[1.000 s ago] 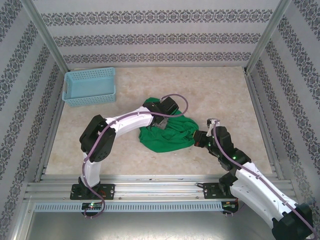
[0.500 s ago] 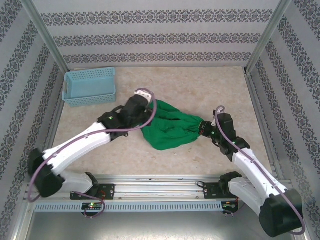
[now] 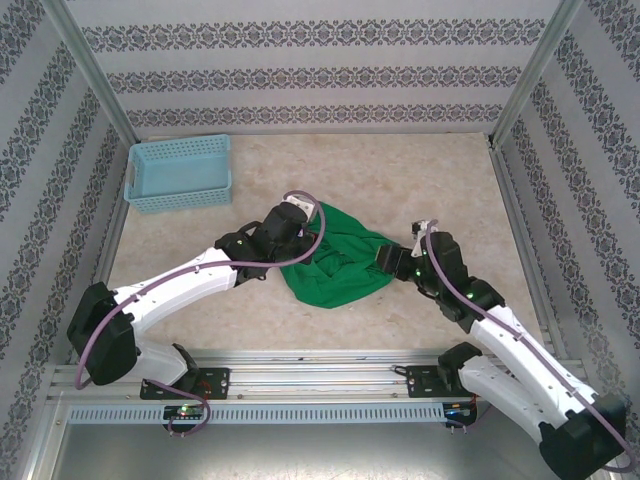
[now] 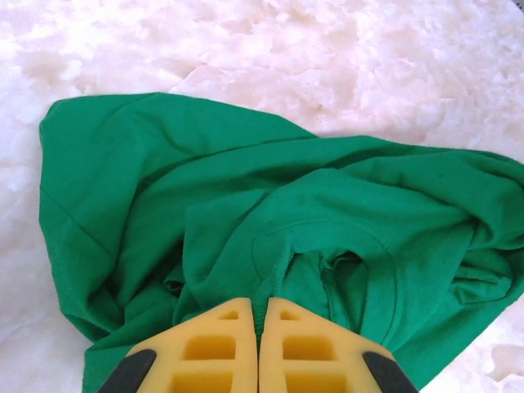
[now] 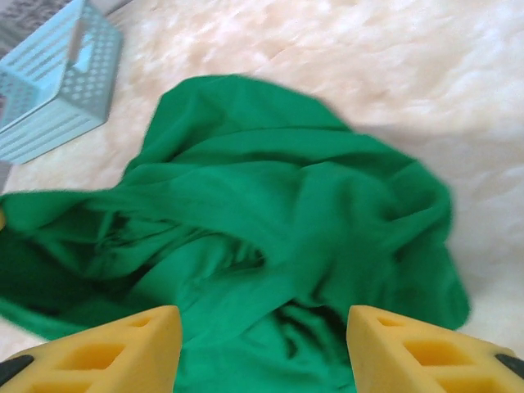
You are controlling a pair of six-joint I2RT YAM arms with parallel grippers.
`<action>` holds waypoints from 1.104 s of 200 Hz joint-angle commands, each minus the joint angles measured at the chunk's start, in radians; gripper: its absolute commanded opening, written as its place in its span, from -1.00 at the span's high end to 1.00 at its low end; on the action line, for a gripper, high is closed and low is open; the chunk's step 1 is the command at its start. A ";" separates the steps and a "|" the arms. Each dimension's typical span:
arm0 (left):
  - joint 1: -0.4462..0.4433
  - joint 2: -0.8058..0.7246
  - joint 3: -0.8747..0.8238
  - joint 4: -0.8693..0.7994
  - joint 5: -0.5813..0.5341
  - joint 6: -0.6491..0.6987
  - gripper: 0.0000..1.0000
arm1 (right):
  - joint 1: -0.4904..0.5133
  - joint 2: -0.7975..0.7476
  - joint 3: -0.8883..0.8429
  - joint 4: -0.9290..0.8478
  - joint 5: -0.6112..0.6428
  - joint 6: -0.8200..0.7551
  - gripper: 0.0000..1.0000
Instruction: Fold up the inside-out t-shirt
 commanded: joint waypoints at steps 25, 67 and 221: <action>0.003 -0.056 -0.018 0.058 0.009 -0.036 1.00 | 0.213 0.171 -0.013 0.149 0.146 0.238 -0.12; 0.003 -0.088 -0.043 0.063 0.014 -0.049 1.00 | 0.248 0.388 -0.008 0.301 0.147 0.411 -0.09; 0.119 -0.051 0.539 -0.099 -0.143 0.069 1.00 | 0.121 0.243 0.823 -0.220 0.258 -0.140 1.00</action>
